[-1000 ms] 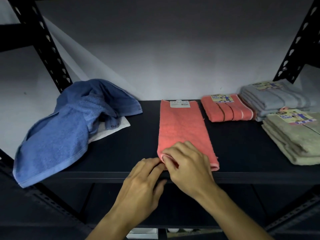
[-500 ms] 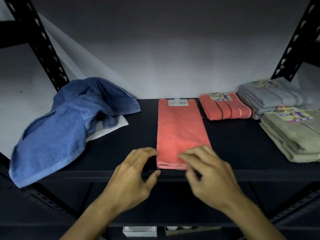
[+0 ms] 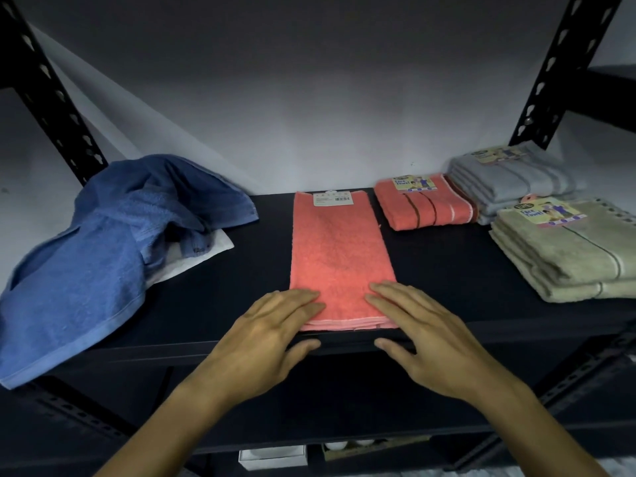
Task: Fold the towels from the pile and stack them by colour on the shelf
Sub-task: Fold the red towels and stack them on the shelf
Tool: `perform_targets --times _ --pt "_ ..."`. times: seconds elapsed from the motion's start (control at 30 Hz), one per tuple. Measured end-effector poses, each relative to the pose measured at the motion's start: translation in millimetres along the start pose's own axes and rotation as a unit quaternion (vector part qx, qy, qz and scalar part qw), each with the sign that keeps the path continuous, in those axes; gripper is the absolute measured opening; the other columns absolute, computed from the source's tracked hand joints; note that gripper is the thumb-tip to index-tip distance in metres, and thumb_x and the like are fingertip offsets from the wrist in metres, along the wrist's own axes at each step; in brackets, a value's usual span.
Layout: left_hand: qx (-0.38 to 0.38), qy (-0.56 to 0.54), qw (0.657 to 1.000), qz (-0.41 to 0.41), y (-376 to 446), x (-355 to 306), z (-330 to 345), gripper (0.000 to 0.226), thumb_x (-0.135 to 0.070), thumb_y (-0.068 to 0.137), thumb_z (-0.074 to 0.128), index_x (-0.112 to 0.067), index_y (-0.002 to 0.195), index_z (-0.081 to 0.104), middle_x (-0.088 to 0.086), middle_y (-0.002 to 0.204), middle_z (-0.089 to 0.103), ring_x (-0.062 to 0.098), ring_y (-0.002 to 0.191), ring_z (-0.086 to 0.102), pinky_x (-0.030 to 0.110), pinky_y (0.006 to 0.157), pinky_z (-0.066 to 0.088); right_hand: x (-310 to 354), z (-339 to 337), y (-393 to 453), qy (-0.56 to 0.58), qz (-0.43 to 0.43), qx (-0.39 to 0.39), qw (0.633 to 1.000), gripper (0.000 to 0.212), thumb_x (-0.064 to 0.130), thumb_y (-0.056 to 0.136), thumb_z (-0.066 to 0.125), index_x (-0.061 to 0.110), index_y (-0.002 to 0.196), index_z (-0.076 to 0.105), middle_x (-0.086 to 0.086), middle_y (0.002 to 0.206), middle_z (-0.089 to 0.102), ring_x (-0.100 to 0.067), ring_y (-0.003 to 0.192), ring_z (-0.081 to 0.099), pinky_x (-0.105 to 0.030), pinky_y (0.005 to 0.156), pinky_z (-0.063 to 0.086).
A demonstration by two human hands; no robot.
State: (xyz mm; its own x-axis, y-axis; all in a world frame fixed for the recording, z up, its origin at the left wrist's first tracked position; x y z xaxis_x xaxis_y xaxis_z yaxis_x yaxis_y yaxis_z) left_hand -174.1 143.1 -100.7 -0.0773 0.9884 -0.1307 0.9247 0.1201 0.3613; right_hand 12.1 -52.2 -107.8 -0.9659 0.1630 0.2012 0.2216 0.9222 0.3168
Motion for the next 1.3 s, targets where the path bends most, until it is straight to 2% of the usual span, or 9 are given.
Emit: perform_targets --times 0.1,0.33,0.43,0.57,0.67,0.77,0.9,1.07,1.3 --pt "-0.014 -0.008 1.0 -0.009 -3 -3 4 0.052 -0.05 0.096 0.047 -0.019 0.138 0.055 -0.004 0.145 0.052 0.009 0.136 0.044 0.042 0.11 0.042 0 1 0 0.023 -0.002 -0.015 1.0 0.059 0.049 0.094 0.044 0.025 0.147 0.038 0.013 0.153 0.031 0.002 0.143 0.018 -0.021 0.119 0.009" --pt "-0.015 -0.051 0.998 -0.022 9 -4 -6 0.053 -0.058 0.094 0.049 -0.021 0.13 0.062 -0.009 0.136 0.058 0.005 0.129 0.049 0.042 0.108 0.044 -3 -9 -5 0.151 0.04 -0.077 0.985 0.058 0.051 0.087 0.057 0.027 0.139 0.049 0.025 0.137 0.039 0.003 0.132 0.035 -0.008 0.105 0.029" --pt "-0.028 -0.057 0.998 -0.009 18 -4 -11 0.049 -0.057 0.092 0.053 -0.021 0.122 0.068 -0.01 0.127 0.064 0.004 0.121 0.055 0.042 0.11 0.041 -7 -11 -3 0.155 0.06 -0.124 0.978 0.044 0.049 0.089 0.059 0.024 0.125 0.062 0.021 0.117 0.051 -0.002 0.115 0.048 -0.012 0.1 0.036" --pt "-0.034 -0.021 0.999 0.023 35 -4 -21 0.035 -0.052 0.092 0.054 -0.026 0.105 0.073 -0.015 0.105 0.069 0.002 0.102 0.061 0.045 0.11 0.041 -6 -17 4 0.156 0.087 -0.137 0.974 0.033 0.051 0.087 0.058 0.028 0.108 0.069 0.021 0.092 0.059 -0.002 0.096 0.054 -0.013 0.094 0.032" --pt "-0.043 -0.005 0.999 0.026 52 -9 -29 0.03 -0.046 0.092 0.053 -0.027 0.091 0.075 -0.016 0.089 0.07 0.003 0.087 0.062 0.044 0.107 0.043 -4 -20 10 0.192 0.126 -0.151 0.961 0.015 0.036 0.086 0.069 0.027 0.098 0.071 0.02 0.086 0.063 -0.003 0.092 0.057 -0.024 0.09 0.042" --pt "-0.036 -0.029 0.999 -0.029 65 -15 -36 0.023 -0.044 0.095 0.057 -0.028 0.095 0.073 -0.015 0.089 0.07 0.008 0.086 0.062 0.037 0.095 0.049 -4 -22 13 0.248 0.182 -0.141 0.941 0.007 0.023 0.085 0.071 0.028 0.09 0.072 0.017 0.084 0.066 -0.003 0.09 0.058 -0.031 0.083 0.05" --pt "-0.029 -0.04 0.992 -0.113 77 -17 -38 0.019 -0.046 0.095 0.056 -0.034 0.1 0.069 -0.019 0.093 0.07 0.005 0.087 0.062 0.028 0.076 0.046 -5 -23 14 0.27 0.216 -0.136 0.928 0.02 0.017 0.087 0.07 0.037 0.086 0.069 0.012 0.084 0.066 -0.001 0.089 0.059 -0.032 0.083 0.05" --pt "-0.019 -0.031 0.99 -0.139 79 -19 -35 0.02 -0.048 0.096 0.054 -0.034 0.1 0.068 -0.018 0.092 0.069 0.007 0.086 0.063 0.028 0.073 0.043 1 -23 13 0.199 0.163 -0.179 0.95 0.018 0.011 0.086 0.07 0.026 0.095 0.07 0.017 0.087 0.062 -0.005 0.089 0.059 -0.035 0.078 0.053" --pt "-0.01 -0.065 0.991 -0.117 62 -19 -43 0.018 -0.049 0.092 0.058 -0.036 0.095 0.069 -0.021 0.088 0.067 0.001 0.082 0.061 0.025 0.076 0.049 13 -22 -5 0.067 0.022 -0.173 0.982 0.012 0.018 0.089 0.067 0.02 0.1 0.073 0.011 0.101 0.057 -0.007 0.093 0.055 -0.025 0.066 0.053"
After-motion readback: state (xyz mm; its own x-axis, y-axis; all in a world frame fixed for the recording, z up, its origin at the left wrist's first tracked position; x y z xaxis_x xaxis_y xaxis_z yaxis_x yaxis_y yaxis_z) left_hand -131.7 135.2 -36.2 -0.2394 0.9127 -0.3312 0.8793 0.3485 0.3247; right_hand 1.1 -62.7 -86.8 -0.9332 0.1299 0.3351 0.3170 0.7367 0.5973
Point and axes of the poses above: each hand's wrist, its own y-axis towards the middle knuckle, its own z-axis out of the palm, x = y × z, the point moved 1 cm from there along y, towards the middle knuckle
